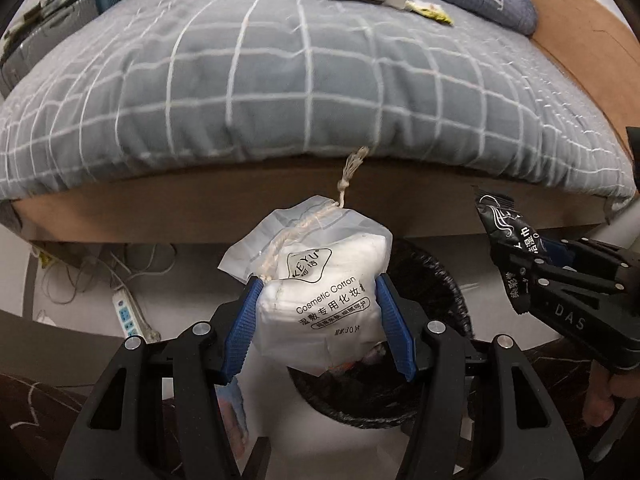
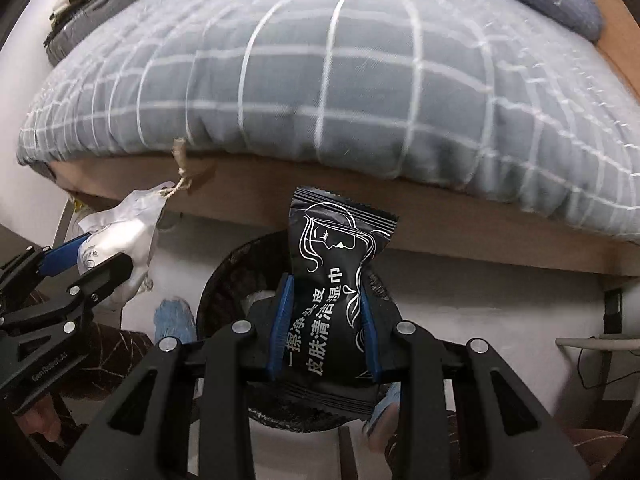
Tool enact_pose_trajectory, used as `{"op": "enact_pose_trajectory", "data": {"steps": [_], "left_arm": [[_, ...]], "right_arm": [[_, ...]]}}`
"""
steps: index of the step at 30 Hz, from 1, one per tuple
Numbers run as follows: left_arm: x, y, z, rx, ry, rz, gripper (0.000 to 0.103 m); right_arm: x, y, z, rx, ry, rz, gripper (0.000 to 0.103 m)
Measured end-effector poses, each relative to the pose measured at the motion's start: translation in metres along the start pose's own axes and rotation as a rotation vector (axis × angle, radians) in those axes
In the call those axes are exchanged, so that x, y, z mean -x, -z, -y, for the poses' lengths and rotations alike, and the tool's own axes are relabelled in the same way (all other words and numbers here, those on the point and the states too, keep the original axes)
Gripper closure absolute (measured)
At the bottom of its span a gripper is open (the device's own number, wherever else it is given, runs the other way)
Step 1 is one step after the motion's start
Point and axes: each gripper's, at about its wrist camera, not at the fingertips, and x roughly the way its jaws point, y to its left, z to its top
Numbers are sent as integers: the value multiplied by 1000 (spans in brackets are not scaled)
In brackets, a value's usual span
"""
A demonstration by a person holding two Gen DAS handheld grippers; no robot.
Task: Collect trash
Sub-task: 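Carry the cotton-pad bag and black packet with both grippers over the bin, then open the right gripper to drop the black packet while the left releases the cotton-pad bag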
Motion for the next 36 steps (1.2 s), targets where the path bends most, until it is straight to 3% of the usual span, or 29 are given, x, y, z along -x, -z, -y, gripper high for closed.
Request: {"op": "enact_pose_trajectory", "data": {"steps": [7, 13, 18, 27, 36], "left_arm": [[-2, 7, -28, 50, -26, -9, 47], [-4, 6, -39, 59, -32, -12, 47], [-5, 4, -33, 48, -30, -10, 47], [-15, 1, -5, 6, 5, -29, 47], [-23, 0, 43, -70, 45, -46, 47]], "right_arm": [[-19, -5, -28, 61, -37, -36, 71], [-21, -3, -41, 83, -41, -47, 60], [-22, -4, -35, 71, -33, -34, 43], [-6, 5, 10, -6, 28, 13, 15], [19, 5, 61, -96, 129, 87, 8]]}}
